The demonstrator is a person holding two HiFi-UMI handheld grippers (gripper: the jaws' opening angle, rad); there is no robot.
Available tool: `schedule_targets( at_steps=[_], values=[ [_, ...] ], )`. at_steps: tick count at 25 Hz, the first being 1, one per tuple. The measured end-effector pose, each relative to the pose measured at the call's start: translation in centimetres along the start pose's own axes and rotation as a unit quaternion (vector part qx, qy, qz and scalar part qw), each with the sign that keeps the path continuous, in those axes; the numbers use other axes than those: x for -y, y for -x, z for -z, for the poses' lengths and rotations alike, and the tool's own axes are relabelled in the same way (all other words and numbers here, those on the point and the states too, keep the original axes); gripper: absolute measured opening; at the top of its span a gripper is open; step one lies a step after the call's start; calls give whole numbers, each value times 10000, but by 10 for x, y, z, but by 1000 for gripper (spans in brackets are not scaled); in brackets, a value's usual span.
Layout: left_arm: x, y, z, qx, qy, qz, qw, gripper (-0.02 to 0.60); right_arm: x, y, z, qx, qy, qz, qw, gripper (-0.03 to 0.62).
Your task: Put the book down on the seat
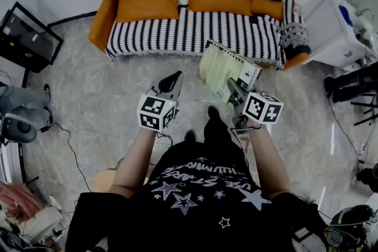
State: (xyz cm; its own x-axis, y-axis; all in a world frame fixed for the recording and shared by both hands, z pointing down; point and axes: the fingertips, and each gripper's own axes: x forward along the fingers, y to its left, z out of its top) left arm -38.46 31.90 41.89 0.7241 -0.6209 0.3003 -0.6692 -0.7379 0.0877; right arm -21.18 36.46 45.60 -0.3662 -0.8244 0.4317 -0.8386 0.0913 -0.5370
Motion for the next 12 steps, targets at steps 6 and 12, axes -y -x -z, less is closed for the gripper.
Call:
schedule_targets(
  at_steps=[6, 12],
  values=[
    [4, -1, 2, 1, -35, 11, 10000, 8, 1, 1, -1, 76, -177, 18, 9998, 175],
    [1, 4, -2, 55, -34, -54, 10000, 8, 0, 1, -1, 64, -153, 44, 9999, 173]
  ],
)
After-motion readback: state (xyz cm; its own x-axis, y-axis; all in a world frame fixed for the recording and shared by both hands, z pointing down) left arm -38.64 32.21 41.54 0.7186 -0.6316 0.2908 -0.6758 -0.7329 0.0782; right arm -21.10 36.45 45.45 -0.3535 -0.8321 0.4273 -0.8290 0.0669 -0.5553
